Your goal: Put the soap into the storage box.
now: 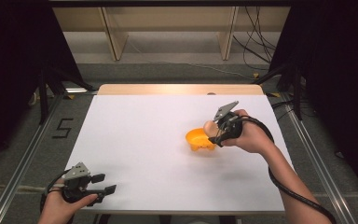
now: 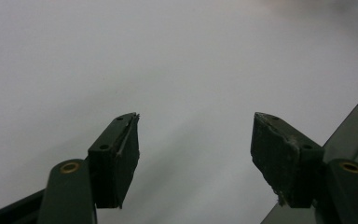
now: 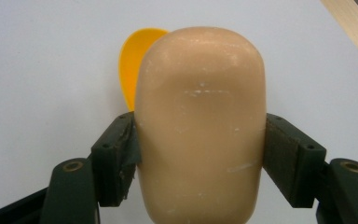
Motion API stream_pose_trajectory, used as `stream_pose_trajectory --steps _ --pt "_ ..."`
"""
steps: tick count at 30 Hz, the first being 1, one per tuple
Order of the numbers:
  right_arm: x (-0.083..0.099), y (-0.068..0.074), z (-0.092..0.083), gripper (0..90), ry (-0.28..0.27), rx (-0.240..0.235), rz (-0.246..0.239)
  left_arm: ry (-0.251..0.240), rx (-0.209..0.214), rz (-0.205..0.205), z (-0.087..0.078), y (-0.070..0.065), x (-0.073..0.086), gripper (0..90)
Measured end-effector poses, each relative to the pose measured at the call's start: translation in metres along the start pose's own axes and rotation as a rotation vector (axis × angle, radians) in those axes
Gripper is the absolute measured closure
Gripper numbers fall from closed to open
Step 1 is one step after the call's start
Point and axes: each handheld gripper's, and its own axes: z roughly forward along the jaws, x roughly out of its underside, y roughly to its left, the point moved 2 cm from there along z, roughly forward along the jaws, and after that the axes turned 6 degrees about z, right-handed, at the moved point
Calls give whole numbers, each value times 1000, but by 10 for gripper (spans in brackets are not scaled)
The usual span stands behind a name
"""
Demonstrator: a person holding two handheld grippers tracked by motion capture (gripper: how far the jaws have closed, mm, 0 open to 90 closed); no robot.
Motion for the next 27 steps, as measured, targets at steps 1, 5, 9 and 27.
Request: stream_pose_trajectory --steps 1,5,9,27 --pt "-1 2 0 335 14 -11 13 2 2 -1 0 0 0 322" --pt "-6 0 2 335 28 -15 -18 2 3 -1 0 0 0 322" --pt "-9 0 4 335 40 -34 -65 0 6 -5 0 0 0 322" --pt "-23 -1 8 335 125 -90 -192 1 7 -5 0 0 0 323"
